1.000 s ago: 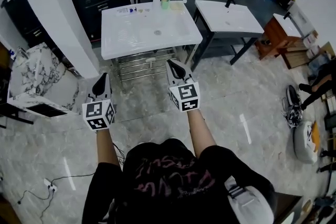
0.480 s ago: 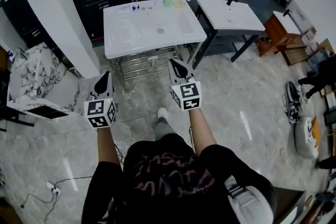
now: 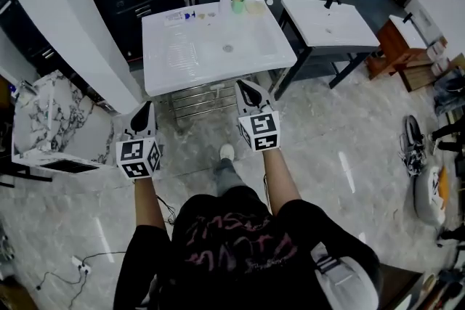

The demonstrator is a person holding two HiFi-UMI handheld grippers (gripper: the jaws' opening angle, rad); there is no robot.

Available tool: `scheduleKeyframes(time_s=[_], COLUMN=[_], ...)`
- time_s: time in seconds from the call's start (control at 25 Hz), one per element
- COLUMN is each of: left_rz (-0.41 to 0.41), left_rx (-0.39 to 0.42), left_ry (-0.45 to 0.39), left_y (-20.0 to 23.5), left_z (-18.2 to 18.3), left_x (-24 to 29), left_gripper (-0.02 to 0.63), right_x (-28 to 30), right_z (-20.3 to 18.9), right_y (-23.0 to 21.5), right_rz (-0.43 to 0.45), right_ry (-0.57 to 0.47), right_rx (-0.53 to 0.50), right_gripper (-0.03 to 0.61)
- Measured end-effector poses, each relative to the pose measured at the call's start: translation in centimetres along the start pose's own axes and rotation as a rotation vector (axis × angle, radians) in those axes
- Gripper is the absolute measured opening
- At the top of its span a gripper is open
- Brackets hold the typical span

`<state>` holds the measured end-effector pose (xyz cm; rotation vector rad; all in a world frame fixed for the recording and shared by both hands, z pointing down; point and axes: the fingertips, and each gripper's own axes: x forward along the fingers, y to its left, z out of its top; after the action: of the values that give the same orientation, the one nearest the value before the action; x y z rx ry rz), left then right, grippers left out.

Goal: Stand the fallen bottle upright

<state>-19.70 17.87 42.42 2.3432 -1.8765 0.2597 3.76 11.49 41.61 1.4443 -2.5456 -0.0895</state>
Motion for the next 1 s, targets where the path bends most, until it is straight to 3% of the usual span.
scheduleKeyframes(time_s=[0.36, 0.64, 1.0], left_rz=[-0.003, 0.016, 0.068], left_rx=[0.006, 0.019, 0.014], left_ry=[0.083, 0.12, 0.187], left_y=[2.1, 3.2, 3.7], left_z=[-0.4, 0.8, 1.7], left_x=[12.7, 22.2, 29.1], left_gripper=[0.017, 0.017, 0.017], right_x=[11.4, 20.4, 27.9], right_z=[-1.7, -2.3, -2.7], right_y=[-7.0, -11.9, -15.5], right_rz=[0.012, 0.069, 0.159], right_ry=[0.026, 0.034, 0.054], right_rx=[0.067, 0.092, 0.114], right_gripper=[0.013, 0.013, 0.012])
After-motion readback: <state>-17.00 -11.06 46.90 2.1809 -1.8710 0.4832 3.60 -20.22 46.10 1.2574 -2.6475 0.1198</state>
